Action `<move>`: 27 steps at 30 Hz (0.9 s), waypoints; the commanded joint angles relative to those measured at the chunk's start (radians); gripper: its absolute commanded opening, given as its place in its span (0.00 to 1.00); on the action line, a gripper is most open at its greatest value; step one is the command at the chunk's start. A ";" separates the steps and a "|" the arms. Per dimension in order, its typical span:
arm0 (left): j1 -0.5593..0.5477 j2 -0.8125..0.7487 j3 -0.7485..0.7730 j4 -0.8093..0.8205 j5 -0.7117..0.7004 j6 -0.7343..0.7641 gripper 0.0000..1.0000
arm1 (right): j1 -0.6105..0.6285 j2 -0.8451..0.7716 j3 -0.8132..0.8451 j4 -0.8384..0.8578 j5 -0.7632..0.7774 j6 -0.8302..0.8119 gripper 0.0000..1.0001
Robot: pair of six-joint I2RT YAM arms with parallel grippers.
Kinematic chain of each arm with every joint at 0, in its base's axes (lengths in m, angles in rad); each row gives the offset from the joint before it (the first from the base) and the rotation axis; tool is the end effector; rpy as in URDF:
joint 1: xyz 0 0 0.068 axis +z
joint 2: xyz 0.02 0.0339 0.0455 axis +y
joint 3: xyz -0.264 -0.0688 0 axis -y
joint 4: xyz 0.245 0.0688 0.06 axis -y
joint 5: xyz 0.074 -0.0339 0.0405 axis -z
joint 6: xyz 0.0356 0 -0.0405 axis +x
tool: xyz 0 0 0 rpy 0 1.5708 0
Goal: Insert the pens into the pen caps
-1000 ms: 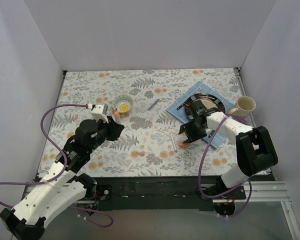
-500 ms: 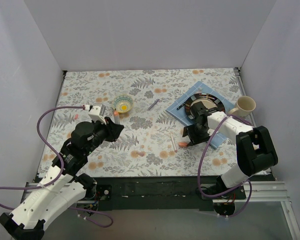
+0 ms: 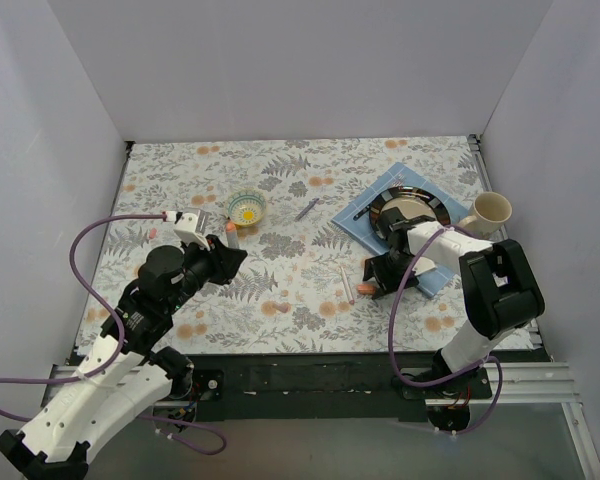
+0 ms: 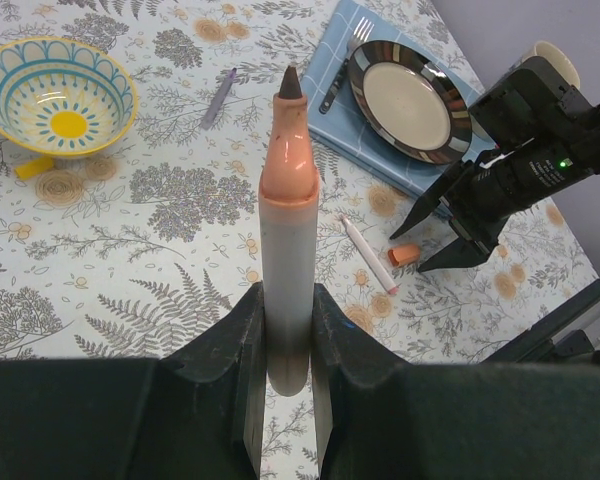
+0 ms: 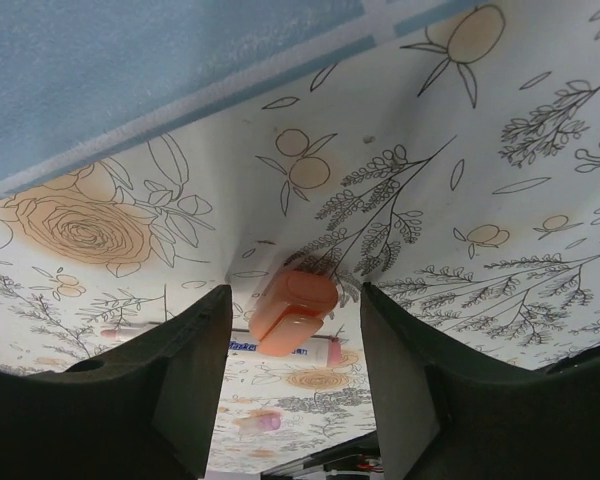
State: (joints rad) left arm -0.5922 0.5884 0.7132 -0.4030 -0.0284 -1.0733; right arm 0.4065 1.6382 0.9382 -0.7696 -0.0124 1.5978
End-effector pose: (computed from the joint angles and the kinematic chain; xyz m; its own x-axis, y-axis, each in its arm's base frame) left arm 0.1179 -0.0781 0.3200 -0.5792 -0.6691 -0.4657 0.0552 0.5378 -0.8413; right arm 0.2523 0.1091 0.1559 -0.3717 0.9282 0.0151 0.9242 0.3684 0.1007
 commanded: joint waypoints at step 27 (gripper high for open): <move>0.000 0.010 0.003 0.010 -0.004 0.007 0.00 | 0.068 0.023 0.019 -0.025 0.391 -0.372 0.29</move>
State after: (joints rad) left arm -0.5922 0.6056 0.7132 -0.4034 -0.0292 -1.0733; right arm 0.4805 1.6501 0.9615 -0.7795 0.1406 1.3514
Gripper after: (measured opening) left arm 0.171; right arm 0.342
